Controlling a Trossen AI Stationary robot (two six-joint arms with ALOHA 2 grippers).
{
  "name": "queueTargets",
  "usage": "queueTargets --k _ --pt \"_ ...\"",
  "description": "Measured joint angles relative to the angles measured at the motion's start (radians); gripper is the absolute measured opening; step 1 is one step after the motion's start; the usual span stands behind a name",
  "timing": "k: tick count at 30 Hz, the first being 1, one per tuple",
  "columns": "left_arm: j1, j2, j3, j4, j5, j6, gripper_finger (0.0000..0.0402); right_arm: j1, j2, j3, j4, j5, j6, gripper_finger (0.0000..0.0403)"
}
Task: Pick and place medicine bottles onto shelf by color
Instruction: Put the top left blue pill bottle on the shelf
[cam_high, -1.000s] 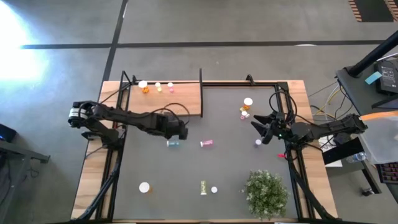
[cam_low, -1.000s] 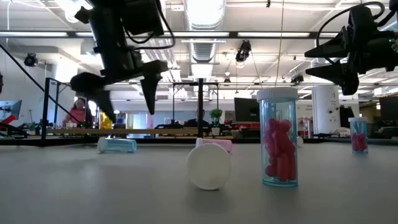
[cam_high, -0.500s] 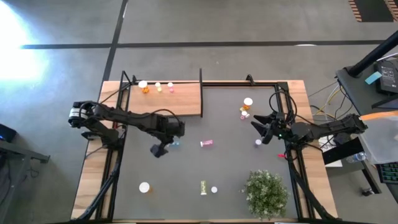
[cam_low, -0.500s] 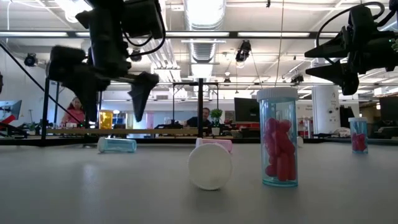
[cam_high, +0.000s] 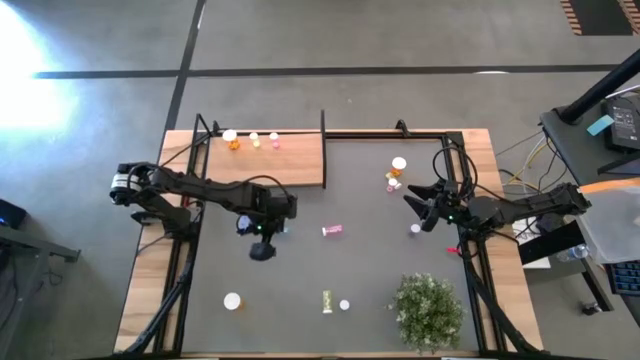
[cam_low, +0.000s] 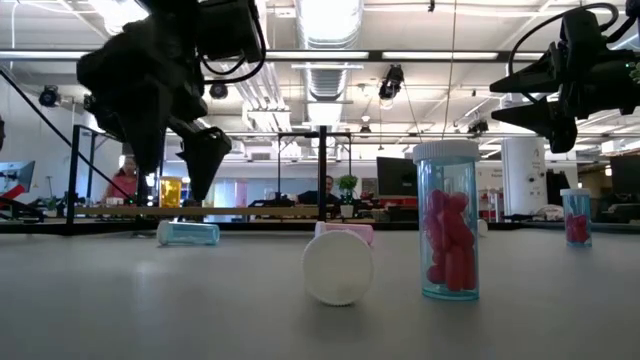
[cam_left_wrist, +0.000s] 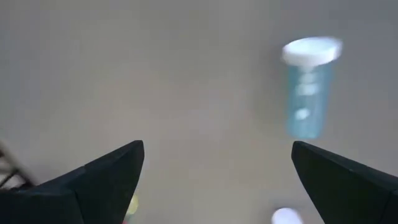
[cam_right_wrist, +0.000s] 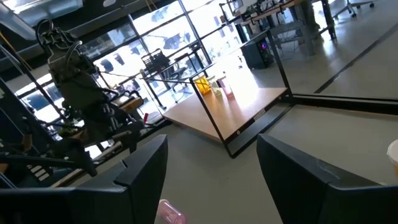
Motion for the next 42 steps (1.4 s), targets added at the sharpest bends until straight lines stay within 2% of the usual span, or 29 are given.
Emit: queueTargets --k 12,23,28,32,36,42 --pt "0.027 0.008 -0.041 -0.002 -0.089 -0.006 0.0391 0.0 0.0 0.0 0.0 0.0 0.0 0.0237" --pt "0.046 0.057 -0.042 -0.002 -0.095 0.0 0.0391 0.0 0.0 0.0 0.0 0.0 0.0 0.0237" --pt "0.048 0.091 -0.042 0.008 -0.175 0.001 0.0391 0.0 0.0 0.0 0.0 0.0 0.0 0.0237" --pt "0.048 0.109 -0.041 0.028 -0.183 0.001 0.039 0.0 0.0 0.0 0.0 0.0 0.0 0.0237" --pt "0.048 0.111 -0.041 0.028 -0.184 0.001 0.037 0.0 0.0 0.0 0.0 0.0 0.0 0.0237" --pt "0.048 0.111 -0.041 0.027 -0.188 0.001 0.0308 0.0 0.0 0.0 0.0 0.0 0.0 0.0237"
